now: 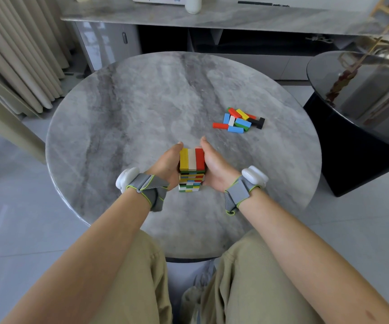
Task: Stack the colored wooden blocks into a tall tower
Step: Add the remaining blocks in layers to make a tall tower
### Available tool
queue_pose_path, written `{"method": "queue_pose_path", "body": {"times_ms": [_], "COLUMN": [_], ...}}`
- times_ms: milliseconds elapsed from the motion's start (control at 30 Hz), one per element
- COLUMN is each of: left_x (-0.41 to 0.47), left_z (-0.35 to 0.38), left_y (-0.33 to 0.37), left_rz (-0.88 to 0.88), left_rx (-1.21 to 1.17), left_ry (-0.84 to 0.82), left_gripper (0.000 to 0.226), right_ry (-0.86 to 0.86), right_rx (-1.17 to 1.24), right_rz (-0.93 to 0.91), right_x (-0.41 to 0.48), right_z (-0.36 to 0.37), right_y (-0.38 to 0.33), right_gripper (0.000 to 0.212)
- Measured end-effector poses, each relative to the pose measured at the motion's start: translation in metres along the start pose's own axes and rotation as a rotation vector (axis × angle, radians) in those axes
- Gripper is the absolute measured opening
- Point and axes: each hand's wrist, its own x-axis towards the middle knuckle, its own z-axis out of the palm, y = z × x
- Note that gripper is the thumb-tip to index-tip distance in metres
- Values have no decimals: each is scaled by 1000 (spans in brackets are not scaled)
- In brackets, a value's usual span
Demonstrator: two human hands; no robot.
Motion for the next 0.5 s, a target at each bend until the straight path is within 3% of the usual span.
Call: {"method": "queue_pose_path", "body": {"times_ms": [167, 333, 400, 500], "left_x": [3, 2, -8, -26], "left_z": [-3, -5, 5, 35], "left_y": [12, 37, 47, 54], "left_rz": [182, 407, 547, 652], "left_rx": [124, 369, 493, 450], "left_ry": [181, 220, 190, 75], "left_gripper": [61, 51, 42, 31], "right_ry": [162, 414, 496, 533], "right_rx": [34, -4, -174, -652], "right_rz": [-63, -205, -303, -302], "right_x": [14, 25, 39, 64], "right_z": [-15, -57, -85, -124], "right_y": [4, -13, -16, -18], "right_gripper": [72, 39, 30, 58]}}
